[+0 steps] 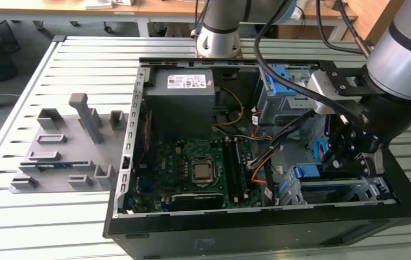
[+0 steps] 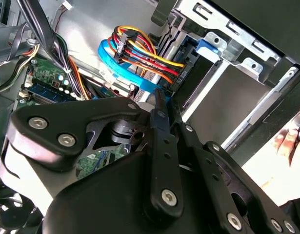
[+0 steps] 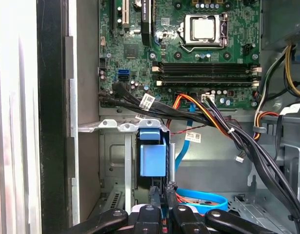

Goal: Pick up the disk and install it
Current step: 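Insert the second disk wire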

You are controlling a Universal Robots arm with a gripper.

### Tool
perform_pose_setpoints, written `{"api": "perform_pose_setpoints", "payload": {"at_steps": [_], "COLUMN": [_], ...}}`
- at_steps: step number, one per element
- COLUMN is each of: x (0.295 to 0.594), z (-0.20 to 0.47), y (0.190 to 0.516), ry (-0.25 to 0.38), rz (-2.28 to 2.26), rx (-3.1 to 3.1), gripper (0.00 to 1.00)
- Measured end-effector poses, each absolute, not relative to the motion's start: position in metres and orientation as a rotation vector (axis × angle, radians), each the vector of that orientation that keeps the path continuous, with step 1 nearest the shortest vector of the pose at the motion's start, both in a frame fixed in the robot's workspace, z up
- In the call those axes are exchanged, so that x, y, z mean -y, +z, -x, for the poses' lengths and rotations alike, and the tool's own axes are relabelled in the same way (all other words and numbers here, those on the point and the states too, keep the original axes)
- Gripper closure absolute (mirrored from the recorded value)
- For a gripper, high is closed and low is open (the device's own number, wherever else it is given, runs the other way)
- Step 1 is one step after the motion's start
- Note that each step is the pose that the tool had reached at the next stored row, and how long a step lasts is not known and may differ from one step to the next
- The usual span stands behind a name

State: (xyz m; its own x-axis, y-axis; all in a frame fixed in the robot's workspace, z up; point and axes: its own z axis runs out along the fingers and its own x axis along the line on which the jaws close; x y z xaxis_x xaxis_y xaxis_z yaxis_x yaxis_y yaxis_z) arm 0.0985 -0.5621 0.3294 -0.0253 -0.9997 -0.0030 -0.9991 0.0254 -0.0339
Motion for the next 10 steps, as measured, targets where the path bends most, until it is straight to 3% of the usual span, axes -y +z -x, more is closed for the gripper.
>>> {"api": "perform_pose_setpoints", "payload": {"at_steps": [10], "x": [0.5622], "z": [-0.0986], "y": [0.3289], "ry": [-0.035], "rz": [2.175], "rx": [-2.231], "gripper": [0.83]}}
